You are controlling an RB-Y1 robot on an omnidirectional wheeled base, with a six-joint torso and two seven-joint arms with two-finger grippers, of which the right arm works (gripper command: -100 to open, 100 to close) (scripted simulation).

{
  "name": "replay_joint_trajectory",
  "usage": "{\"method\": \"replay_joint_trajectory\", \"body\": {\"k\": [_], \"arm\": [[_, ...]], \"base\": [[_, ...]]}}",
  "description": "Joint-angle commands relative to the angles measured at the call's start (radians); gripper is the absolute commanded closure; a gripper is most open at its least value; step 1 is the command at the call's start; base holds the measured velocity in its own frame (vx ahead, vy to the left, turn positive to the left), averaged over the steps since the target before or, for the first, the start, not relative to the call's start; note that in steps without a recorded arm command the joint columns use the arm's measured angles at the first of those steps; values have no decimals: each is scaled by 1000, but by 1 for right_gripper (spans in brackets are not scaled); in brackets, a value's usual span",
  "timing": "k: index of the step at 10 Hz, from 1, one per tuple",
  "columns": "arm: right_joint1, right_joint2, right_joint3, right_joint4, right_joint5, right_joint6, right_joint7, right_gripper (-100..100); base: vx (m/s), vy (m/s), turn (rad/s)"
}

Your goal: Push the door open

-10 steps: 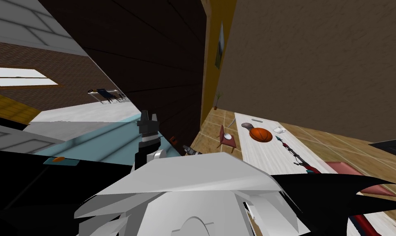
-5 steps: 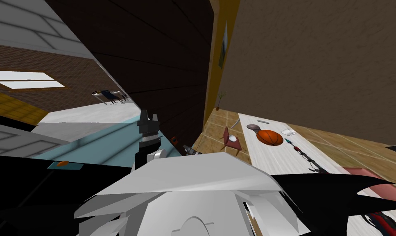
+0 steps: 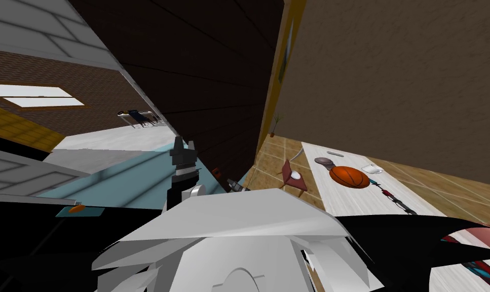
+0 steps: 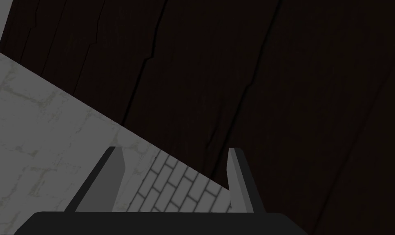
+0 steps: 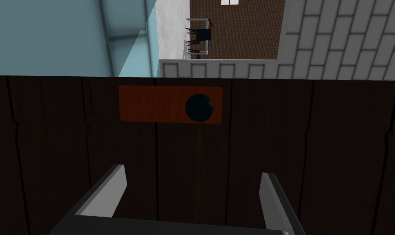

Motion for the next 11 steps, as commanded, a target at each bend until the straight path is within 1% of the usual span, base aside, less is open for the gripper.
{"method": "replay_joint_trajectory", "body": {"k": [1, 2, 7, 8, 10, 11], "arm": [[0, 0, 0, 0, 0, 0, 0, -100], [0, 0, 0, 0, 0, 0, 0, 100], [0, 0, 0, 0, 0, 0, 0, 100], [1, 10, -28, 8, -5, 5, 10, -100], [1, 27, -74, 21, -14, 12, 26, -100], [2, 32, -86, 25, -16, 14, 30, -100]], "base": [[38, 73, -4], [-3, -10, -2], [-9, -16, 1], [-19, 90, -86], [-75, 176, -122], [-77, 151, -81]]}}
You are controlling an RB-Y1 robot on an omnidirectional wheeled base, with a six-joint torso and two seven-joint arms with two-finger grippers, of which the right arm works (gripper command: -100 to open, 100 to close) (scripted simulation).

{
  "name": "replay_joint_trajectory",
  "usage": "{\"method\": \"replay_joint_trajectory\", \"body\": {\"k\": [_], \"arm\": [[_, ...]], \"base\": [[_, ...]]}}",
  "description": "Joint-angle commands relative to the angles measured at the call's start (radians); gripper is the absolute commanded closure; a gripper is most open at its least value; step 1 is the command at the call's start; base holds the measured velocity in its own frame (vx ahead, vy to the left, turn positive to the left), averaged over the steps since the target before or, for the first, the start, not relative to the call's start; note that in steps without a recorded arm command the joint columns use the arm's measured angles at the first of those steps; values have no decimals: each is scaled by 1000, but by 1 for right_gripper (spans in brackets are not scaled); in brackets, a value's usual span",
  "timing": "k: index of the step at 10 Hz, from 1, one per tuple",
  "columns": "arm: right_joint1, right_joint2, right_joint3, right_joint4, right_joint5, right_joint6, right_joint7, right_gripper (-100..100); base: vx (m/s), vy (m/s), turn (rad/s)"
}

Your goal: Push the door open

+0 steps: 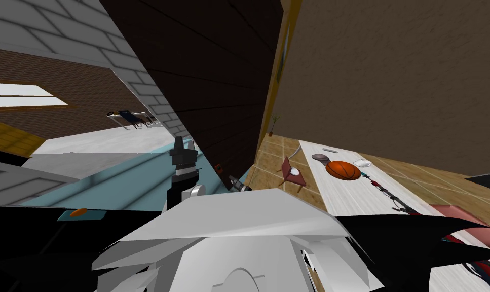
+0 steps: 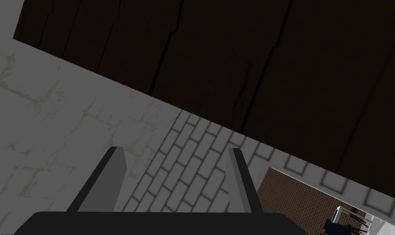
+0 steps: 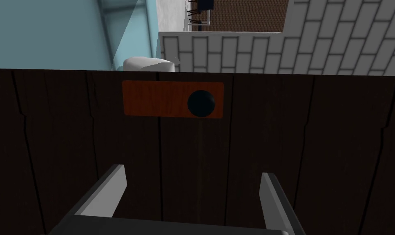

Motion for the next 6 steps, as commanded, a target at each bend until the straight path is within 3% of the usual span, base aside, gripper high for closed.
{"method": "replay_joint_trajectory", "body": {"k": [1, 4, 6], "arm": [[2, 11, -35, 3, -6, 10, 12, -100], [3, 35, -92, 20, -17, 19, 32, -100], [1, 31, -88, 25, -15, 16, 33, -100]], "base": [[-65, 150, -99], [-62, 155, -112], [16, 89, 12]]}}
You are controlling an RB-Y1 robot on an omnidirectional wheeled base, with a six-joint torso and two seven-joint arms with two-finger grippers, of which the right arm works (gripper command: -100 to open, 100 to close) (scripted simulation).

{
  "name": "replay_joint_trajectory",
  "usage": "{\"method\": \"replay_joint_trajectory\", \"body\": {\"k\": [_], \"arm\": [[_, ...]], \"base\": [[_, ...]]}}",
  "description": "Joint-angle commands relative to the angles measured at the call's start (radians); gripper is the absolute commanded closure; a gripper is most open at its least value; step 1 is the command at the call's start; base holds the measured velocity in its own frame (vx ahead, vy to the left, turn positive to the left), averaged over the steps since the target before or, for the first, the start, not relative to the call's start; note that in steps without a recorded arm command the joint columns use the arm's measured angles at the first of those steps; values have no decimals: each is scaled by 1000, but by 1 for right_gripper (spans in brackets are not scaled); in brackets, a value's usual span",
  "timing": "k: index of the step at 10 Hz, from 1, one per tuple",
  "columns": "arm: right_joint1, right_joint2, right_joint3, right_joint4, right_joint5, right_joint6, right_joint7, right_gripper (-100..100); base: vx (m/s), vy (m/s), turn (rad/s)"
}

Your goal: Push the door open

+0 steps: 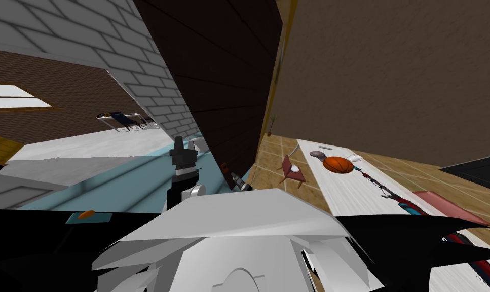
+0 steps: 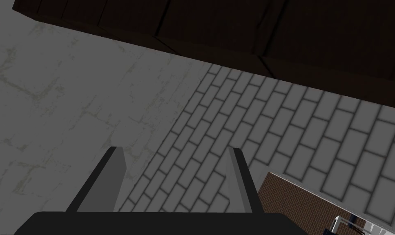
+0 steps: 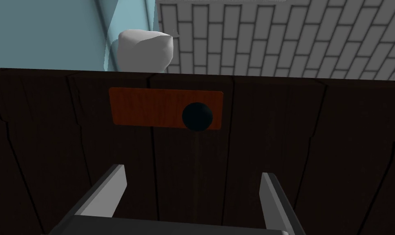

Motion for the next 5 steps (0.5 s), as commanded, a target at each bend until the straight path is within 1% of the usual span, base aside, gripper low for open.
{"method": "replay_joint_trajectory", "body": {"k": [1, 3, 4, 5], "arm": [[-3, -2, -5, 2, 0, 1, 2, -100], [-6, 1, -12, 9, 1, 1, 4, -100], [-9, 6, -16, 14, 1, 1, 6, -100], [-11, 11, -20, 18, 1, 1, 7, -100]], "base": [[142, 127, 16], [203, 141, 27], [137, 137, 26], [142, 170, 37]]}}
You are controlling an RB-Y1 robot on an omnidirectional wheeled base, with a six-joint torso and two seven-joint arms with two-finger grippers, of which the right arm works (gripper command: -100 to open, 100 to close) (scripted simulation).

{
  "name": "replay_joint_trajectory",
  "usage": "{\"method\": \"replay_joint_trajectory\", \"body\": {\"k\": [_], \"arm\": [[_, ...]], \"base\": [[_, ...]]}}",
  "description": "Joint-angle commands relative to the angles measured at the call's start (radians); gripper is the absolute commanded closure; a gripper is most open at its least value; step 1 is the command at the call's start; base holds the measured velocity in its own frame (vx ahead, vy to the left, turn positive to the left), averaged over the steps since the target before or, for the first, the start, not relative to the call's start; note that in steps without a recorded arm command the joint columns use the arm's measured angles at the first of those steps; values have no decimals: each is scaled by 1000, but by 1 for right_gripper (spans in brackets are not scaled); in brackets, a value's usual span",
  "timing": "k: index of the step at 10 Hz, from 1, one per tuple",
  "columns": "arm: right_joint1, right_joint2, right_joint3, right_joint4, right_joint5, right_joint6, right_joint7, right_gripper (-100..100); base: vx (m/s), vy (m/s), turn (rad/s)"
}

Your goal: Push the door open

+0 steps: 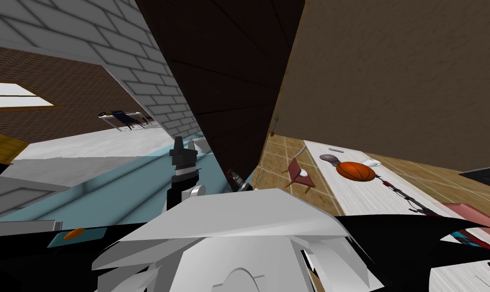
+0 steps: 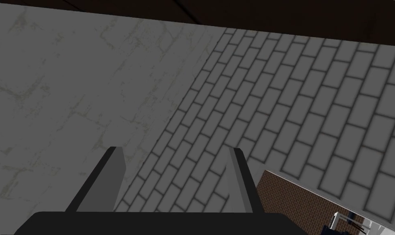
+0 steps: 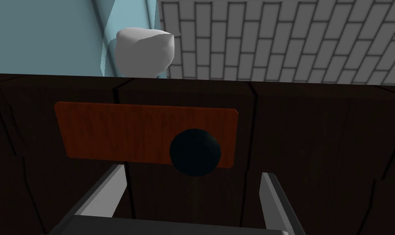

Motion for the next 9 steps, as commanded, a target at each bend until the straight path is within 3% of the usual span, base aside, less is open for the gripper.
{"method": "replay_joint_trajectory", "body": {"k": [1, 3, 4, 9], "arm": [[-3, 10, -6, 6, 0, 0, 3, -100], [-3, 11, -6, 3, 0, 3, 3, -100], [-3, 11, -6, 3, 0, 3, 3, 100], [-3, 11, -6, 3, 0, 3, 3, 100]], "base": [[127, 147, 12], [100, 91, 15], [-10, -5, -4], [-13, -13, 1]]}}
